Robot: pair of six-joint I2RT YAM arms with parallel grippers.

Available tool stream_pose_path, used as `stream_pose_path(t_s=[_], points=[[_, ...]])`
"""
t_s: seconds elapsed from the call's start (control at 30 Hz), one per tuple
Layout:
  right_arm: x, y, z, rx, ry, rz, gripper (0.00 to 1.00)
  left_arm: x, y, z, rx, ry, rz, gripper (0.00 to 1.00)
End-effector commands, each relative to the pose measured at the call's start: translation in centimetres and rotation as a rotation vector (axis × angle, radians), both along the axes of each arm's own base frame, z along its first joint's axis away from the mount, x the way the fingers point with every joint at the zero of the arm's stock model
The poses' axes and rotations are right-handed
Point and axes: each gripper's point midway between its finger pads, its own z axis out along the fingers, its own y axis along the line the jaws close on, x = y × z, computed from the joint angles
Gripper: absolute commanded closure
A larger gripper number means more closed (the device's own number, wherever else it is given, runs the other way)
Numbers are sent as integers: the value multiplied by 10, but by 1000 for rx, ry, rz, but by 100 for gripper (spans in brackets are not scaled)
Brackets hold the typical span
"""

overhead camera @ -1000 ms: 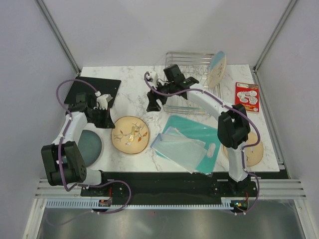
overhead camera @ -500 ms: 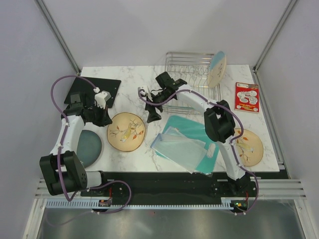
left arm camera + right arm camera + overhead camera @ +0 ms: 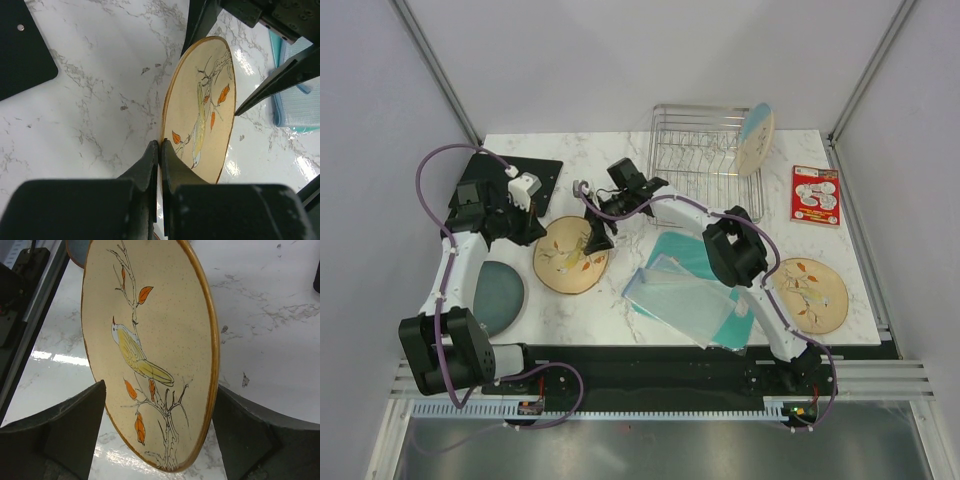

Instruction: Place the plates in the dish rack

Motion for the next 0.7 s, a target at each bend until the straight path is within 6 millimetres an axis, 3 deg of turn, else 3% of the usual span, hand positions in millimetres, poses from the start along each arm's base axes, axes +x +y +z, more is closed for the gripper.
stream_pose_path(t_s=[0.0, 0.1, 0.17, 0.23, 0.27, 0.33, 0.37, 0.43, 0.47, 0.53, 0.57, 0.63, 0.67], points=[[5, 19, 19, 110, 42, 2, 14, 19, -6, 40, -22, -178, -37, 98], [7, 20, 17, 95, 66, -25, 40, 22, -5, 39, -22, -179, -23, 98], [12, 19, 22, 83, 67, -60, 75, 23, -3, 38, -24, -177, -6, 97], [16, 16, 26, 71, 53, -95, 100, 26, 0, 37, -16, -172, 22, 98], [20, 12, 33, 63, 27, -128, 100, 27, 3, 36, -9, -171, 37, 98], [24, 9, 43, 61, 3, -160, 100, 32, 17, 40, 43, -193, 122, 74], [27, 4, 56, 63, -13, -188, 100, 35, 33, 43, 101, -212, 199, 45], [32, -2, 77, 63, -12, -237, 100, 37, 49, 70, 137, -315, 317, 19], [38, -8, 101, 77, -38, -288, 100, 37, 63, 80, 184, -353, 392, 1], [47, -19, 131, 94, -23, -368, 100, 36, 78, 104, 204, -461, 494, 0], [49, -26, 165, 134, -55, -400, 100, 29, 82, 120, 210, -521, 533, 0], [68, -42, 197, 158, -76, -541, 100, 25, 80, 131, 170, -592, 555, 0], [72, -53, 231, 206, -110, -595, 100, 22, 74, 140, 140, -631, 544, 0]])
